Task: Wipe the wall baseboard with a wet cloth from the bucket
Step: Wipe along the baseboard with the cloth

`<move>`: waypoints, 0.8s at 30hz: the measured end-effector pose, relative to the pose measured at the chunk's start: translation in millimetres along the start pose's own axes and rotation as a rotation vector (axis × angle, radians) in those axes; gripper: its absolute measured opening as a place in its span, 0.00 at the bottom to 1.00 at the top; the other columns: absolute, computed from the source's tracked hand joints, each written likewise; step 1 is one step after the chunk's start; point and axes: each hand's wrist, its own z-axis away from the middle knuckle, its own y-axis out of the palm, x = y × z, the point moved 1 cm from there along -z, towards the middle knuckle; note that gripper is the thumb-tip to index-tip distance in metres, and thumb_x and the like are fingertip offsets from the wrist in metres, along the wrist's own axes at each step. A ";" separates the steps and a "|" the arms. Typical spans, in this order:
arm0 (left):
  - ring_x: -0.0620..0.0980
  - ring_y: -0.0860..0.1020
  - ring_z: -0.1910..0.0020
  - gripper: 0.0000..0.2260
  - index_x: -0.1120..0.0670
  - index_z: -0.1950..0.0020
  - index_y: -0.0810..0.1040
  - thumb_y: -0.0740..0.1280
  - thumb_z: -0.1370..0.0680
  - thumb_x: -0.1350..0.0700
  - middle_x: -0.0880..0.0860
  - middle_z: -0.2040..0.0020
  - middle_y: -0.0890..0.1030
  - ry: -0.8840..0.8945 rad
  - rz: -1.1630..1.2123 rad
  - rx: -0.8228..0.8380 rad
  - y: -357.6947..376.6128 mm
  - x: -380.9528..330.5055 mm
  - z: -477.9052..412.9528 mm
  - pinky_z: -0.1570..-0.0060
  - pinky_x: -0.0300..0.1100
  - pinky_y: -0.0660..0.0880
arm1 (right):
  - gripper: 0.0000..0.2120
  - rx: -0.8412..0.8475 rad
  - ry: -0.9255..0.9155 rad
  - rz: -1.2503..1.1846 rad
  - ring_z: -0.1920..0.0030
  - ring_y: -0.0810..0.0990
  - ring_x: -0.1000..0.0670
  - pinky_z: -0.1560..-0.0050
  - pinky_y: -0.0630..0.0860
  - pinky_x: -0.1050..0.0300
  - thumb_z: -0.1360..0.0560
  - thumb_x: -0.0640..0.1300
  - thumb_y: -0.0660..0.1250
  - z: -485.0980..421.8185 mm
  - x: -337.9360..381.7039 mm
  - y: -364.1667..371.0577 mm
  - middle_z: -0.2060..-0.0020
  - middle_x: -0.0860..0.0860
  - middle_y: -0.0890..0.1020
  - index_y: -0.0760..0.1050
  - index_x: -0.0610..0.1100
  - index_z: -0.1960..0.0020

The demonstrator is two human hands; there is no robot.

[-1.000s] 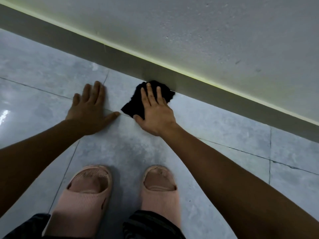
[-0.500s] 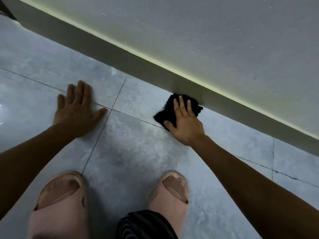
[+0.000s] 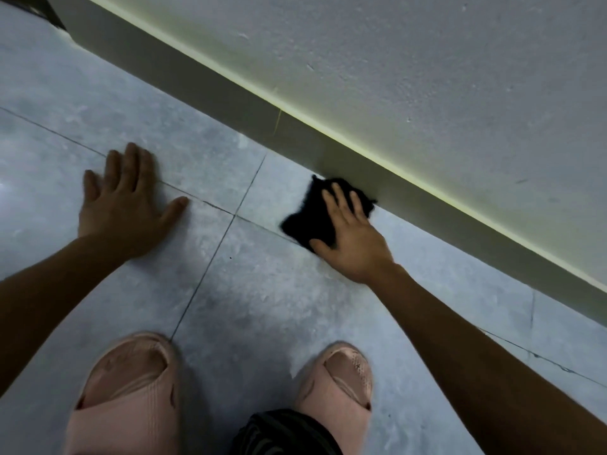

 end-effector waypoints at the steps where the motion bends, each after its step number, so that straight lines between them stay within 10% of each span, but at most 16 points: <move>1: 0.60 0.45 0.23 0.40 0.56 0.23 0.43 0.47 0.25 0.31 0.58 0.21 0.45 0.000 -0.012 0.010 -0.8 5.0 -0.9 0.28 0.62 0.46 | 0.41 -0.001 0.036 0.004 0.23 0.41 0.48 0.30 0.63 0.47 0.27 0.66 0.54 10.6 -13.2 0.1 0.22 0.55 0.43 0.41 0.51 0.22; 15: 0.60 0.40 0.23 0.44 0.56 0.23 0.39 0.44 0.30 0.31 0.56 0.21 0.40 -0.027 -0.024 0.143 -15.5 4.1 -3.9 0.28 0.62 0.46 | 0.46 0.135 -0.131 0.032 0.25 0.36 0.41 0.27 0.51 0.44 0.27 0.68 0.57 -76.6 112.5 -18.9 0.23 0.51 0.39 0.38 0.47 0.22; 24: 0.57 0.38 0.23 0.44 0.54 0.23 0.36 0.41 0.31 0.29 0.55 0.22 0.36 0.014 -0.055 0.154 -13.5 12.9 -3.4 0.27 0.60 0.45 | 0.43 0.049 -0.030 0.055 0.24 0.37 0.47 0.29 0.61 0.48 0.26 0.65 0.57 -19.7 38.8 -5.8 0.23 0.54 0.37 0.38 0.50 0.22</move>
